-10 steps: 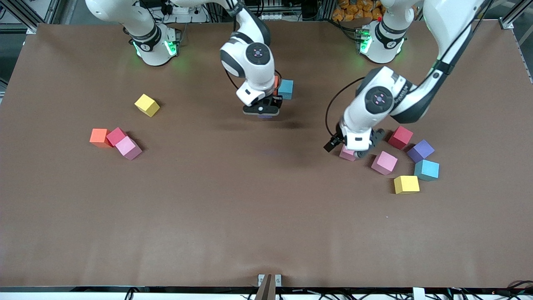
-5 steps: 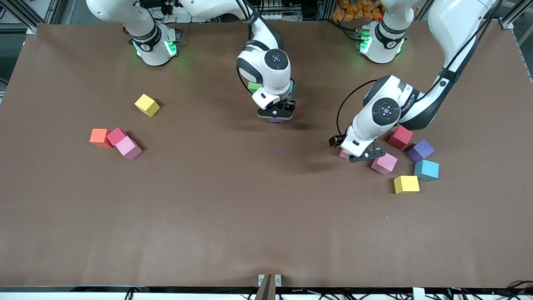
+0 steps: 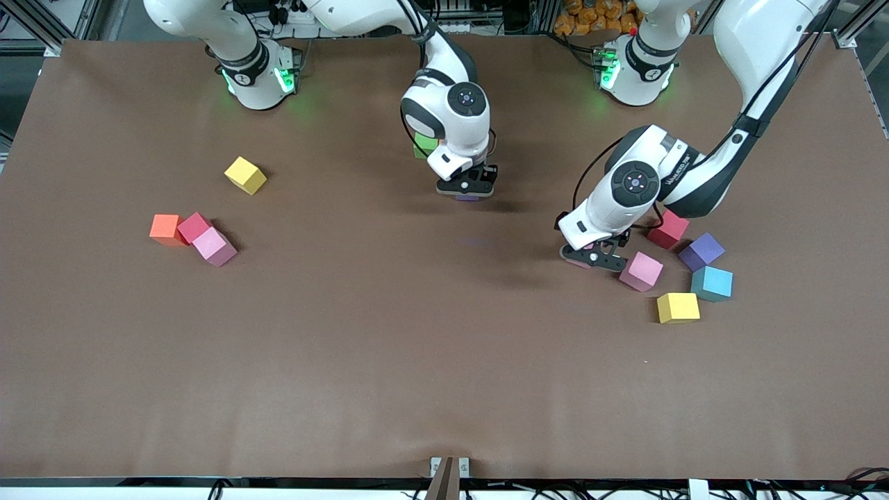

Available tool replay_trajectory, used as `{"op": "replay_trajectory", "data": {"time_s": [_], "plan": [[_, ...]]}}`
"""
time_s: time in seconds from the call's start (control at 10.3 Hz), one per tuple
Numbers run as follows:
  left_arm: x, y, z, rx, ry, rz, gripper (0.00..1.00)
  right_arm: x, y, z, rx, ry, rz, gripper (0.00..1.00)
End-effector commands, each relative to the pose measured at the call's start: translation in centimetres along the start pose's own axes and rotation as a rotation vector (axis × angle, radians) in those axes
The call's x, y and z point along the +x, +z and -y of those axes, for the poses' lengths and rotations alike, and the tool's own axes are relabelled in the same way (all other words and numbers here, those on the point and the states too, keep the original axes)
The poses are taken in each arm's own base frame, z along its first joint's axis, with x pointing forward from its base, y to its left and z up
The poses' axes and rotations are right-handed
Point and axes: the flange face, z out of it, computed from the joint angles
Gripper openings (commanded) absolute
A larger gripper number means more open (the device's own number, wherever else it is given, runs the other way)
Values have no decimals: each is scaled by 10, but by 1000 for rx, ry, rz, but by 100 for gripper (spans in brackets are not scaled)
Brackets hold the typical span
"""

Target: Form number 2 with 11 blocks

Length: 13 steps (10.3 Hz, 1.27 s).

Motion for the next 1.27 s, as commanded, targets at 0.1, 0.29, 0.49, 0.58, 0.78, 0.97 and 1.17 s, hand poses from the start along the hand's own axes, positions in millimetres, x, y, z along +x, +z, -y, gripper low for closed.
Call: {"op": "replay_trajectory", "data": {"time_s": [0.1, 0.29, 0.49, 0.58, 0.78, 0.97, 1.17], "plan": [[-5, 6, 15, 29, 72, 12, 100, -25, 3, 3, -10, 14, 22, 24], [-1, 11, 17, 13, 81, 13, 100, -29, 5, 3, -17, 14, 26, 24], [4, 24, 25, 2, 88, 5, 100, -36, 7, 3, -19, 13, 27, 23], [4, 28, 32, -1, 80, 8, 100, -39, 8, 4, -19, 9, 28, 23], [6, 40, 34, -12, 86, 4, 100, -44, 9, 7, -15, 18, 30, 23], [7, 44, 33, -20, 77, 9, 100, -45, 11, 7, -17, 15, 30, 23], [8, 43, 33, -21, 64, 7, 100, -45, 12, 6, -18, 17, 30, 30]]}}
